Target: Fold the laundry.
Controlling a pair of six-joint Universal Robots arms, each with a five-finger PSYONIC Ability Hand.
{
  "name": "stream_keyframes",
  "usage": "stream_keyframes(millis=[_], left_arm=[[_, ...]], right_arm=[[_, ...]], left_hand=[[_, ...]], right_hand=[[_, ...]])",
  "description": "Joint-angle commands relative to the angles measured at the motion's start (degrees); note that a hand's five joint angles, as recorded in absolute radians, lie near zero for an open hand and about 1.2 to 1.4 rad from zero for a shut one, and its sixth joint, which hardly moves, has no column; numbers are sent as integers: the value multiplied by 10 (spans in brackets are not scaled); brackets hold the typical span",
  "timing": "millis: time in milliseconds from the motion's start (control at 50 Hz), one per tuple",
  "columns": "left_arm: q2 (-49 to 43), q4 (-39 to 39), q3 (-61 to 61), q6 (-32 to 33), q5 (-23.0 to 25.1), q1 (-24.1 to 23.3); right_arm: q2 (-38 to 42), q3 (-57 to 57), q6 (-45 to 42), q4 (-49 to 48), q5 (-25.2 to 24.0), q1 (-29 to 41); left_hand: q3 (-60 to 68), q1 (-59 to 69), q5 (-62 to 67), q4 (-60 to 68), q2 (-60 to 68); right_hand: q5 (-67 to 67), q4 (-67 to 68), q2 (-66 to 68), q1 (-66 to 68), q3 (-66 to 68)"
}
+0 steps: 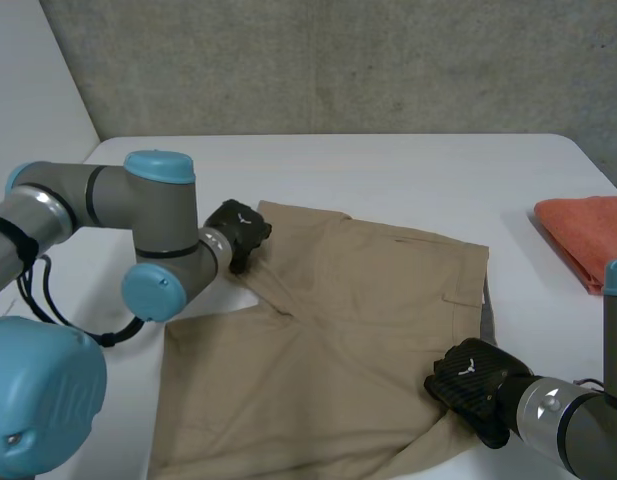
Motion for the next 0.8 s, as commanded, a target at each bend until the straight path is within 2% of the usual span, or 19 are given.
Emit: stream_keyframes(millis=[20, 220, 360, 600, 800], left_arm=[[80, 53, -124, 1, -16, 5], [132, 128, -222, 2, -22, 19], [121, 129, -230, 4, -63, 19], [118, 128, -237, 43, -80, 19], [120, 129, -256, 51, -90, 21]], right_arm=[[0, 1, 0, 1, 0, 1], [0, 2, 2, 2, -1, 3], [0, 4, 4, 1, -1, 3], [-2, 5, 14, 2, -1, 2], [-3, 6, 15, 2, -1, 2]], left_hand=[[119, 148, 155, 115, 116], [119, 148, 155, 115, 116], [119, 148, 155, 115, 116], [119, 148, 155, 115, 116], [119, 148, 155, 115, 116]], right_hand=[[133, 118, 127, 237, 115], [133, 118, 127, 237, 115], [133, 118, 127, 237, 115], [133, 118, 127, 237, 115], [133, 118, 127, 237, 115]])
